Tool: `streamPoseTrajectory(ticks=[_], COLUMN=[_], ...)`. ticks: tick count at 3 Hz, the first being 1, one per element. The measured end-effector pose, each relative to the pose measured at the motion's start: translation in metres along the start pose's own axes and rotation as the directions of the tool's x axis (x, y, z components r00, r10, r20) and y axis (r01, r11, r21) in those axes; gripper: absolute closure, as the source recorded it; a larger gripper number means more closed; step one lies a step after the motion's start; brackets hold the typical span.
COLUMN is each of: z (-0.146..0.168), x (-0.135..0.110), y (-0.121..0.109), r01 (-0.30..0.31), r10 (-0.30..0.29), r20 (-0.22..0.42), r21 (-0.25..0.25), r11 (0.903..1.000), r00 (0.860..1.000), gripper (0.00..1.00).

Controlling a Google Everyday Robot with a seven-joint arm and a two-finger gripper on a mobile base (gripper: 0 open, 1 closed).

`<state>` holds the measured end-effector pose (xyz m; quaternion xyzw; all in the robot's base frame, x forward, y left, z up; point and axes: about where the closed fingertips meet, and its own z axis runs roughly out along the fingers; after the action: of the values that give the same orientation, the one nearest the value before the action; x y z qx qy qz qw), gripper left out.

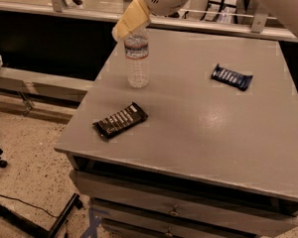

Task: Move water bottle near rxbar blueberry

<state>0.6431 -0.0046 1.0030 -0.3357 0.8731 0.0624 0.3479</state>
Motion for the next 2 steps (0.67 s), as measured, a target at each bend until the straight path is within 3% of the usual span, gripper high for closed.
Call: streamPoseTrajectory(ticks=[2], z=[0.022], x=[-0.024], y=[0.012], r01=[-0.008], r10=[0.007], r20=[-0.013], r21=[-0.014], r11=[0.9999], r00=[1.0], gripper=[0.0])
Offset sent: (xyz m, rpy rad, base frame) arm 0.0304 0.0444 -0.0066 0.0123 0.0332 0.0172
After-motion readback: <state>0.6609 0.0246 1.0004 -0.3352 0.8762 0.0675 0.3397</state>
